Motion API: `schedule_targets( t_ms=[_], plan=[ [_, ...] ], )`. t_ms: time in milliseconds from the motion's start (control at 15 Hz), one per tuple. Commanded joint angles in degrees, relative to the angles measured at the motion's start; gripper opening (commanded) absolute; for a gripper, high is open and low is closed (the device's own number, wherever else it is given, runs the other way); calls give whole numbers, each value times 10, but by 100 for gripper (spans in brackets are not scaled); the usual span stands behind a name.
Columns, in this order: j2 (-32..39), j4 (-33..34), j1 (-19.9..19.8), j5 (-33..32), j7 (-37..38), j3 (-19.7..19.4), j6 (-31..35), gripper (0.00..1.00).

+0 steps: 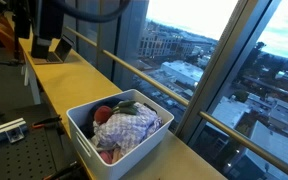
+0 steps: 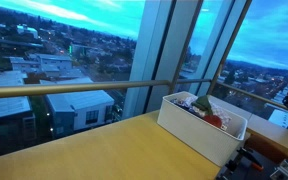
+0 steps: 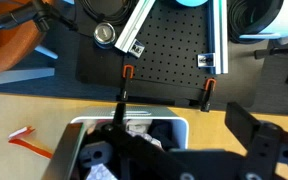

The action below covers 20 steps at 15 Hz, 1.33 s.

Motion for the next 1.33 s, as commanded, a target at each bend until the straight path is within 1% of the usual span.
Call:
schedule_targets(
  t_ms=[0,867,1067,1267],
  plan=[
    [1,2,-1,1,-1,1,-1,100],
    [6,5,0,3,-1,1,3,100],
    [29,20,8,8,-5,2,27,100],
    [53,30,18,16,-8,8,92,100]
  ],
)
